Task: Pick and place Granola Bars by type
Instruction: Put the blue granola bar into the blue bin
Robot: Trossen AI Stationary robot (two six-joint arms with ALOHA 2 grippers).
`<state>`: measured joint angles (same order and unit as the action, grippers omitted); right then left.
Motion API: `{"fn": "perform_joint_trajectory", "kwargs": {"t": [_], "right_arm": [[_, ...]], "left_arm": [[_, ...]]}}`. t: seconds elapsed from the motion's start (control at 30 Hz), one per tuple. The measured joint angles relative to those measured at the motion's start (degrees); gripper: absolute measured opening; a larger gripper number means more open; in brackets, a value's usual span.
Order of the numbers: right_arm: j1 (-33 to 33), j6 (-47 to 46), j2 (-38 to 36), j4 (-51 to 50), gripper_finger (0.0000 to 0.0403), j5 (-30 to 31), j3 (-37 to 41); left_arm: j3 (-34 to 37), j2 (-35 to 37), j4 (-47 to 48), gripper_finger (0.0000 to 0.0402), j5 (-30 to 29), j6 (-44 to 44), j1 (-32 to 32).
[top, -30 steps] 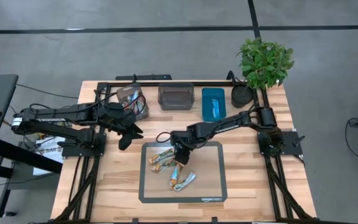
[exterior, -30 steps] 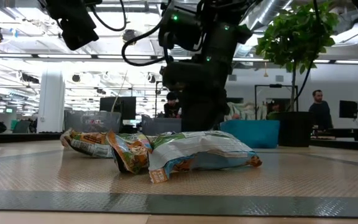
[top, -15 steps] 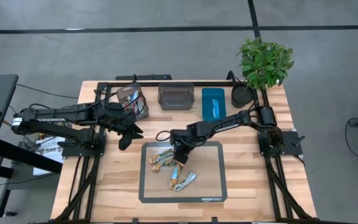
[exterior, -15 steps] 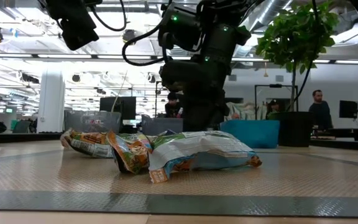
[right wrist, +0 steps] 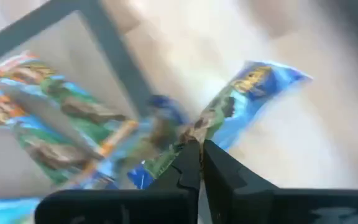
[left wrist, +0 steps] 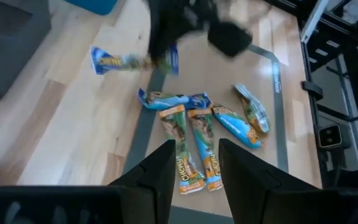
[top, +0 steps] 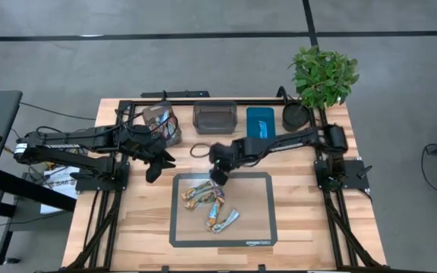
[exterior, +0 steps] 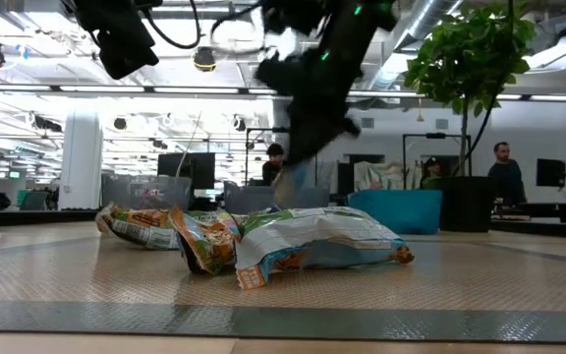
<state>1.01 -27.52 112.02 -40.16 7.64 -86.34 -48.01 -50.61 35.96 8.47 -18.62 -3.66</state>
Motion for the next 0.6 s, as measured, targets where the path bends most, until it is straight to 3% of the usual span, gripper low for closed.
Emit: {"fn": "perform_joint_trajectory", "kwargs": {"t": [0.27, 0.6], "right_arm": [[-7.37, 0.53, -10.79, -8.3, 0.0, 14.07, -1.03], [-20.78, -0.86, -11.4, -21.65, 0.0, 14.72, -0.91]], "left_arm": [[0.0, 0.0, -8.83, 0.0113, -7.72, 2.88, 0.02], [0.0, -0.04, -16.61, 0.0114, -34.13, 7.07, -0.51]]}}
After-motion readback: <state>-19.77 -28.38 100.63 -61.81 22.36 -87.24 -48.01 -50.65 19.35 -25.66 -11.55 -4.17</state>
